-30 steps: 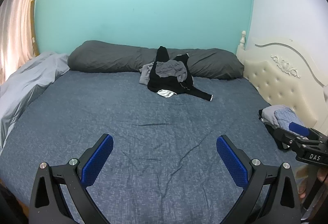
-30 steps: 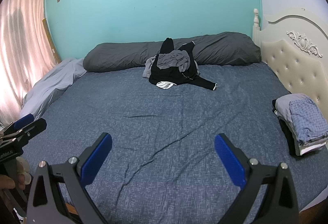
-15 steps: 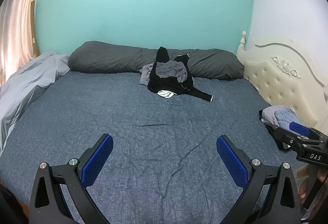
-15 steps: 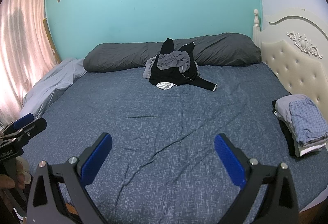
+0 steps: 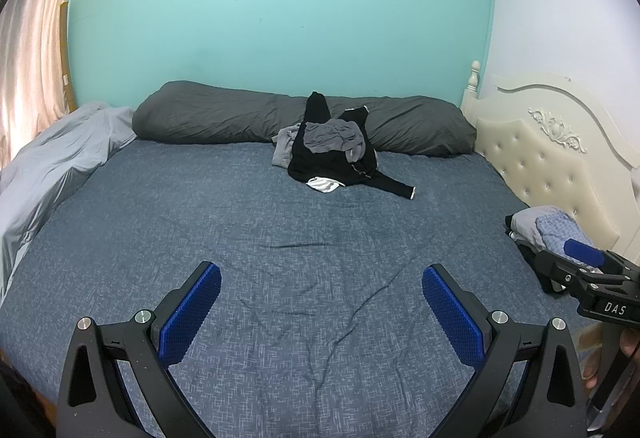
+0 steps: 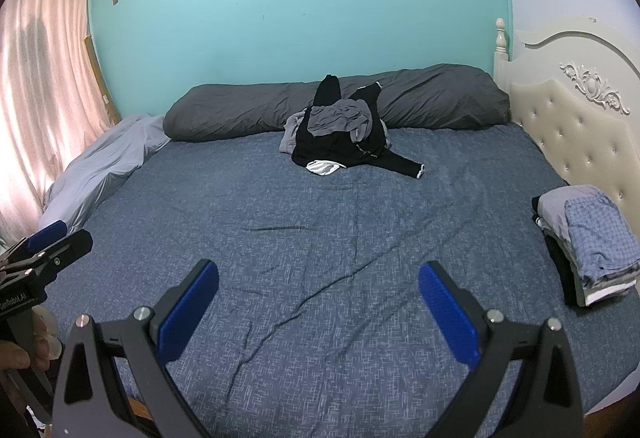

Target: Fold clothes

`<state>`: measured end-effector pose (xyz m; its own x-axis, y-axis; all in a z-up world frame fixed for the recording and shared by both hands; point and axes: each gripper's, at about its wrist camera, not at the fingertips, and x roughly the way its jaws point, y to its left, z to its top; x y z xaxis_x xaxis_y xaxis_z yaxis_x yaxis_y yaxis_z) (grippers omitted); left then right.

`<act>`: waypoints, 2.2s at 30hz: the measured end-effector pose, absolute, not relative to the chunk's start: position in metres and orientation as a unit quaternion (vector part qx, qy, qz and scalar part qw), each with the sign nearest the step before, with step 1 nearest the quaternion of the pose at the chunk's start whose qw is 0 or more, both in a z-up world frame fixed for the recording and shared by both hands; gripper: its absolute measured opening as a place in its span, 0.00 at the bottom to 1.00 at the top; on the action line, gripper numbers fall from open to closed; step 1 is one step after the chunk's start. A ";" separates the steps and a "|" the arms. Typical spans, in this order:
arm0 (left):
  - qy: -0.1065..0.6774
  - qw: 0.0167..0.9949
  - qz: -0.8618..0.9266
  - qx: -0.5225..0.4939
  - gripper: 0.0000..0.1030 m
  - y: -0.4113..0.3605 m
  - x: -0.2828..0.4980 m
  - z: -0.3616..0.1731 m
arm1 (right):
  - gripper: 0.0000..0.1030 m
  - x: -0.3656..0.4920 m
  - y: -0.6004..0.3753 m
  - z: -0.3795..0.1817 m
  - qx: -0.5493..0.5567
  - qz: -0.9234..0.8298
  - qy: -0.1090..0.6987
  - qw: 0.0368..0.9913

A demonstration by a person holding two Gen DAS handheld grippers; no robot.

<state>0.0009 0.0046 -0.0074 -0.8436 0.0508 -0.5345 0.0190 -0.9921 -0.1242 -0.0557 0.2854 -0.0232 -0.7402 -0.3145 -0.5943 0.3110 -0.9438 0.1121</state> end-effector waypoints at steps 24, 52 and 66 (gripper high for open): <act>-0.060 0.006 0.958 -0.280 1.00 0.005 0.000 0.000 | 0.98 -0.056 0.286 -0.023 0.317 -0.933 -0.005 0.168; -0.066 0.008 0.955 -0.288 1.00 0.005 -0.016 -0.009 | 0.98 -0.075 0.291 -0.031 0.330 -0.929 -0.011 0.166; -0.081 0.005 0.948 -0.309 1.00 -0.003 -0.064 -0.044 | 0.98 -0.122 0.296 -0.063 0.357 -0.920 -0.022 0.160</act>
<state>-0.0644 -0.0031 -0.0440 -0.8089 0.0602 -0.5848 0.0400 -0.9868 -0.1570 -0.1215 0.2957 -0.0626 -0.6938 -0.3103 -0.6499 0.2791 -0.9477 0.1546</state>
